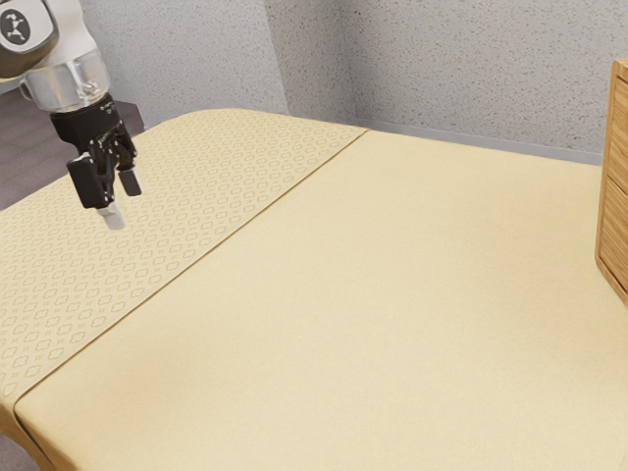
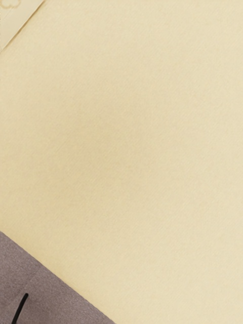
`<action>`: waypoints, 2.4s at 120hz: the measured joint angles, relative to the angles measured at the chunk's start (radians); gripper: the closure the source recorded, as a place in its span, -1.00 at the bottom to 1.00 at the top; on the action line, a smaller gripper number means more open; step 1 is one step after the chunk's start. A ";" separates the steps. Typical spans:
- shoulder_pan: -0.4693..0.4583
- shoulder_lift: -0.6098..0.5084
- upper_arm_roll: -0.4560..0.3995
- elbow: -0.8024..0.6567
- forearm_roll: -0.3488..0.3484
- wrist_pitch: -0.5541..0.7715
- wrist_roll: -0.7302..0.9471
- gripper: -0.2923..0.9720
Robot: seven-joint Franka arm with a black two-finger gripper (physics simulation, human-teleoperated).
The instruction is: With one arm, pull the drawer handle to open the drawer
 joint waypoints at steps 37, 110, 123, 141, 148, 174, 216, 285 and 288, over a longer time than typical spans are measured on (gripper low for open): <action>-0.013 0.003 0.000 0.000 -0.001 0.000 -0.021 -0.54; -0.238 -0.078 -0.311 0.165 0.203 0.285 0.120 -0.54; -0.353 -0.016 -0.341 0.167 0.199 0.468 0.200 -0.54; -0.356 0.071 -0.344 0.162 0.194 0.641 0.310 -0.54; -0.297 0.086 -0.341 0.155 0.195 0.684 0.358 -0.54; -0.416 0.229 -0.312 0.164 0.198 0.859 0.539 -0.54; -0.514 0.352 -0.300 0.179 0.191 1.019 0.791 -0.54; -0.553 0.446 -0.322 0.231 0.162 1.155 1.017 -0.54; -0.553 0.448 -0.321 0.231 0.157 1.160 1.023 -0.53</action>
